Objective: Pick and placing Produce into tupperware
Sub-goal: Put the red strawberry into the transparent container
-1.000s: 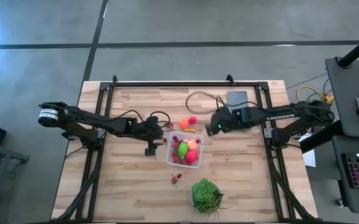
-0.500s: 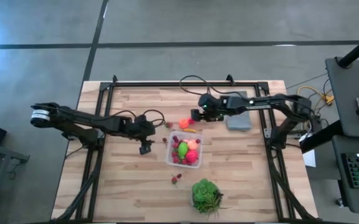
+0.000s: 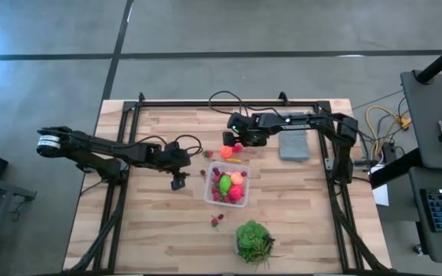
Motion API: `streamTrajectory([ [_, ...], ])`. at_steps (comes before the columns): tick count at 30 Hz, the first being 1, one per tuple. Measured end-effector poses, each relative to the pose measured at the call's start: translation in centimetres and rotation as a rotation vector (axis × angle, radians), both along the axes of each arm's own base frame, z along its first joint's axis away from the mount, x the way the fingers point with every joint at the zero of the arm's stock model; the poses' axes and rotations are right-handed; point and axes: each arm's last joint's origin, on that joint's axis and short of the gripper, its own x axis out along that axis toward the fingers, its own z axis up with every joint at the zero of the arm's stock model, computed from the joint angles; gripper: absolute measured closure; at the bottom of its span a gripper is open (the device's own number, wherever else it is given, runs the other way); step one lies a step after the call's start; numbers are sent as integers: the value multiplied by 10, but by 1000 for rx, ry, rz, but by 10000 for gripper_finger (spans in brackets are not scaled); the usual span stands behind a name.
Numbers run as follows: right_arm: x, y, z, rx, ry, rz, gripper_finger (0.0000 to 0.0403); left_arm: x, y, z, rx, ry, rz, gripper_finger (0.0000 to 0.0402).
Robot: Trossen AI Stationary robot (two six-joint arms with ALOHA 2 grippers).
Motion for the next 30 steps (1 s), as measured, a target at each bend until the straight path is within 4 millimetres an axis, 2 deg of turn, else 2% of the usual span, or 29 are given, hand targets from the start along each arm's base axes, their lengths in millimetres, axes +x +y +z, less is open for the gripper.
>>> streamTrajectory([
  [5,6,-1,-10,49,116,8,77,0,0,0,4,4,-6,178],
  [13,20,-5,-18,89,106,15,77,-4,0,-3,21,54,-31,178],
  [30,18,-7,-22,60,152,-37,78,-6,-1,-5,33,83,-56,178],
])
